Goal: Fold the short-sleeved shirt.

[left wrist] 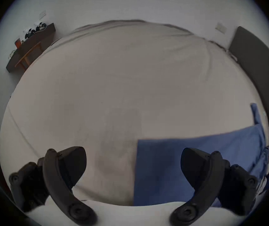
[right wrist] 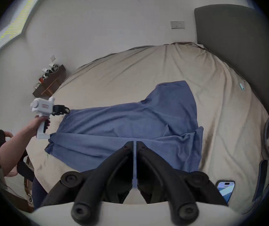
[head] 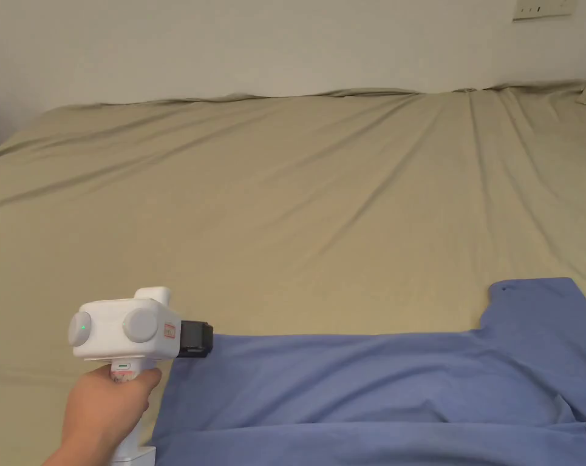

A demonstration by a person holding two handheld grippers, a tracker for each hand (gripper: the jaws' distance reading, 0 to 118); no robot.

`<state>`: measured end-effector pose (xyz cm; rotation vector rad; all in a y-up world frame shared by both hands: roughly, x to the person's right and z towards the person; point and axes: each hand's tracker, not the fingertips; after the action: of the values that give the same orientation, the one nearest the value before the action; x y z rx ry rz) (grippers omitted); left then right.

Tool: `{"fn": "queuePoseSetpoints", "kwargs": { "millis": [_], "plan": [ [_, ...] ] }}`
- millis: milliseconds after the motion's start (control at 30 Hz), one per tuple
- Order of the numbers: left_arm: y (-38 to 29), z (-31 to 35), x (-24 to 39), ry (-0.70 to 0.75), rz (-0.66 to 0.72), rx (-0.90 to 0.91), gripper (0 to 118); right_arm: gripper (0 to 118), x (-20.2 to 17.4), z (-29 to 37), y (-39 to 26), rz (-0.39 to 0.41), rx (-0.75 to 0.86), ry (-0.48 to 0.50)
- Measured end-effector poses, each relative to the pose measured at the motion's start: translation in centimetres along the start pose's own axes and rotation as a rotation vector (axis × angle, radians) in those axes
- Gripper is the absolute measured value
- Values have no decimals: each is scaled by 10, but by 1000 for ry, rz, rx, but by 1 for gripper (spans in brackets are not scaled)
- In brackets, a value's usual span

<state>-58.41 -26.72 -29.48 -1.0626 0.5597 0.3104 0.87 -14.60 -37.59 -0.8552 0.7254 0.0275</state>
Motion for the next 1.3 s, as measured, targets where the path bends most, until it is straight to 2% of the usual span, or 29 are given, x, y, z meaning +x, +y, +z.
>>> {"fn": "queuePoseSetpoints", "kwargs": {
  "millis": [67, 133, 167, 200, 233, 267, 300, 433, 500, 600, 633, 667, 700, 733, 800, 833, 900, 933, 967, 1000, 1033, 1067, 1133, 1200, 1300],
  "plan": [
    [1, -15, 4, -19, 1, -70, 118, 5, 5, -2, -1, -18, -3, 7],
    [0, -6, 7, -13, 9, -7, 118, 5, 9, -6, 1, -37, -12, 12],
    [1, 0, 8, -26, 9, 3, 106, 5, 12, -9, 1, -46, -13, 8],
    [3, 9, 7, -19, 4, 26, 83, 5, 15, -11, 2, -55, -12, 5],
    [4, 18, 8, -4, -3, 60, 24, 5, 19, -14, 4, -66, -10, 2],
    [6, 24, 6, -105, 30, 66, 3, 5, 23, -18, 8, -72, -8, 1],
    [6, 29, 4, -120, 86, 74, 3, 5, 27, -22, 12, -72, -8, -10],
    [3, 64, -8, -172, 167, 119, 3, 5, 45, -41, 39, -44, -5, -45],
    [-1, 83, -14, -311, 238, 137, 3, 5, 58, -57, 58, -42, -12, -54],
    [-5, 102, -4, -307, 199, 150, 3, 5, 82, -87, 84, 18, -48, -126],
    [-6, 107, -1, -299, 174, 171, 3, 13, 88, -98, 91, 28, -68, -137],
    [-7, 112, 2, -309, 163, 179, 3, 41, 95, -112, 98, 32, -89, -142],
    [-7, 114, 4, -314, 154, 180, 3, 90, 102, -126, 102, 23, -133, -131],
    [-7, 116, 6, -317, 153, 180, 3, 118, 110, -141, 108, 21, -188, -141],
    [-8, 119, 6, -324, 160, 184, 3, 118, 125, -174, 107, -10, -328, -173],
    [-8, 120, 6, -325, 159, 183, 3, 118, 129, -183, 108, -7, -272, -179],
    [-8, 119, 6, -319, 152, 180, 3, 118, 136, -203, 107, -37, -359, -230],
    [-8, 120, 6, -312, 147, 176, 3, 116, 138, -210, 107, -43, -366, -236],
    [-8, 121, 5, -312, 148, 174, 3, 105, 137, -205, 110, -52, -362, -236],
    [-7, 119, 3, -315, 151, 174, 3, 74, 136, -203, 113, -61, -357, -236],
    [-7, 119, 2, -321, 158, 170, 3, 11, 134, -204, 115, -57, -351, -244],
    [-7, 119, 0, -321, 161, 168, 3, 4, 132, -202, 115, -45, -330, -256],
    [-6, 119, -1, -314, 161, 171, 3, 4, 126, -196, 120, -46, -338, -212],
    [-5, 121, -5, -327, 170, 172, 3, 4, 119, -189, 123, -14, -339, -180],
    [-7, 132, -6, -357, 177, 184, 3, 3, 107, -160, 130, 18, -241, -163]
  ]
}}
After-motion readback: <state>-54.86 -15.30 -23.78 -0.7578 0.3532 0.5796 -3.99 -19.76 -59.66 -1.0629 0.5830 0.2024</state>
